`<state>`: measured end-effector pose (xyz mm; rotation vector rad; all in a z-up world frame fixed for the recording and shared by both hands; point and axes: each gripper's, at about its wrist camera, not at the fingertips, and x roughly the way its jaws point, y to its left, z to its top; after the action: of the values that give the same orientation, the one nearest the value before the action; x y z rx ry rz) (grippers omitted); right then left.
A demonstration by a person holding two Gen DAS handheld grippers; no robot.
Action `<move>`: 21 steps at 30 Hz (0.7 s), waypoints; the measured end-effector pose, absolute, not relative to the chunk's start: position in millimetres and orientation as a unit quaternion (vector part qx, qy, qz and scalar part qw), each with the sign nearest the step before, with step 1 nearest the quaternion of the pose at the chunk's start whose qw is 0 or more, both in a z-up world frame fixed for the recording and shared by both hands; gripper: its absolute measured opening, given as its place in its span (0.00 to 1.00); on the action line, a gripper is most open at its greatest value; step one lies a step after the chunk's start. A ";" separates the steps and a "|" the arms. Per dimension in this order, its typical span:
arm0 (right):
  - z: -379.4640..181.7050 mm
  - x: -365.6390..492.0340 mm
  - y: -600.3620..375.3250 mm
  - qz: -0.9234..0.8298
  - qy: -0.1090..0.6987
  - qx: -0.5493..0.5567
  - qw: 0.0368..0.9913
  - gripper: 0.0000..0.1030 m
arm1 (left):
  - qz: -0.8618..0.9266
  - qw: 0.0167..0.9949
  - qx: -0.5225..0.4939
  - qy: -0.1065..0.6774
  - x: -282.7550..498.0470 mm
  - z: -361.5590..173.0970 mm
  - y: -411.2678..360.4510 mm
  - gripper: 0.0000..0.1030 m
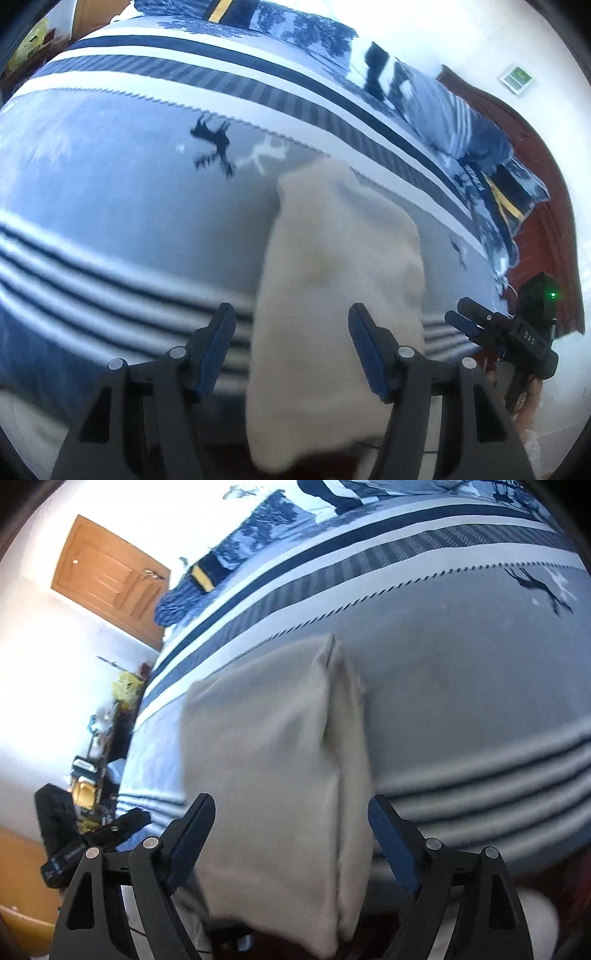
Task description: Fold small clothes
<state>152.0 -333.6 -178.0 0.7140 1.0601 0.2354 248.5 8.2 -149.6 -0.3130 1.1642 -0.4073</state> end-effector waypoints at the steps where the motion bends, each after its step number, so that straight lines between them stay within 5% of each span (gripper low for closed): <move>1: -183.6 162.1 -335.0 0.114 0.496 0.340 0.791 0.86 | -0.189 0.802 -0.145 0.548 261.8 -155.7 7.2 0.61; 12: -243.5 252.3 -353.4 0.120 0.518 0.415 0.738 0.84 | -0.217 0.766 -0.178 0.579 353.0 -206.9 -25.4 0.61; 17: -261.7 251.5 -351.9 0.105 0.513 0.451 0.723 0.39 | -0.219 0.751 -0.213 0.585 358.3 -221.7 -29.7 0.59; 21: -255.4 255.7 -342.7 0.121 0.517 0.442 0.723 0.26 | -0.228 0.752 -0.231 0.573 351.3 -210.9 -22.3 0.36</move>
<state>255.7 -342.7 -255.4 0.9765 1.1416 0.2679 351.3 -22.3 -210.9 -0.5045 1.2517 -0.4973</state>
